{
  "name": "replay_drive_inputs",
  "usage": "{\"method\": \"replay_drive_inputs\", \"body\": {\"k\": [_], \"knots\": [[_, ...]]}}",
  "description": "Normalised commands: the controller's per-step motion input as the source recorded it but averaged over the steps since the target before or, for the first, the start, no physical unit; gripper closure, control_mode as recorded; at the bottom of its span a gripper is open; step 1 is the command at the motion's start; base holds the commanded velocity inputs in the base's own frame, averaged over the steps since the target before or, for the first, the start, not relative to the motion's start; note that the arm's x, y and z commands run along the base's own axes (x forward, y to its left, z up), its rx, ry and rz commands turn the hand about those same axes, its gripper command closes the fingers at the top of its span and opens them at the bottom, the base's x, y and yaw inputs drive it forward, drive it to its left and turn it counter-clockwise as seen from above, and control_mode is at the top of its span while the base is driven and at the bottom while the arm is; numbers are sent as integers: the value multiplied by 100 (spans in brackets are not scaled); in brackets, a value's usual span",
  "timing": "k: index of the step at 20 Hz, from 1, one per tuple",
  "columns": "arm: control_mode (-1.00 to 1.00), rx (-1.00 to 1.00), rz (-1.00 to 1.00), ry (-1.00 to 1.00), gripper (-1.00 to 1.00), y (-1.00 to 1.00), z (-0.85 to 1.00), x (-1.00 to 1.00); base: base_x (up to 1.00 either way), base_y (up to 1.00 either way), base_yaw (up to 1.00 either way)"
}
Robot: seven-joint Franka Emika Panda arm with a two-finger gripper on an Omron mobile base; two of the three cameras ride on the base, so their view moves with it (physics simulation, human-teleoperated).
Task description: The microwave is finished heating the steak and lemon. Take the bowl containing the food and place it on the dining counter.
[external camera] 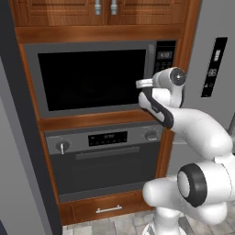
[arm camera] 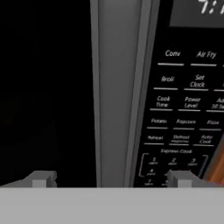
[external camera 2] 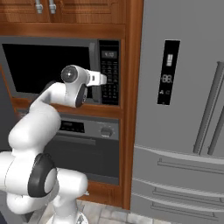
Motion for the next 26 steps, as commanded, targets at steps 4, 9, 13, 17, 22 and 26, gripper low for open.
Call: {"method": "replay_drive_inputs", "body": {"k": [4,9,13,17,22,26], "knots": [[-100,0,0,0,-100,-10,-16,79,0,0,0],[-100,0,0,0,-100,-10,-20,74,0,0,0],[-100,0,0,0,-100,-1,-10,69,0,0,0],[-100,-1,0,0,-100,0,-11,64,0,0,0],[-100,-1,0,0,100,0,-3,28,0,0,0],[-100,0,0,0,100,0,0,0,0,0,0]]}}
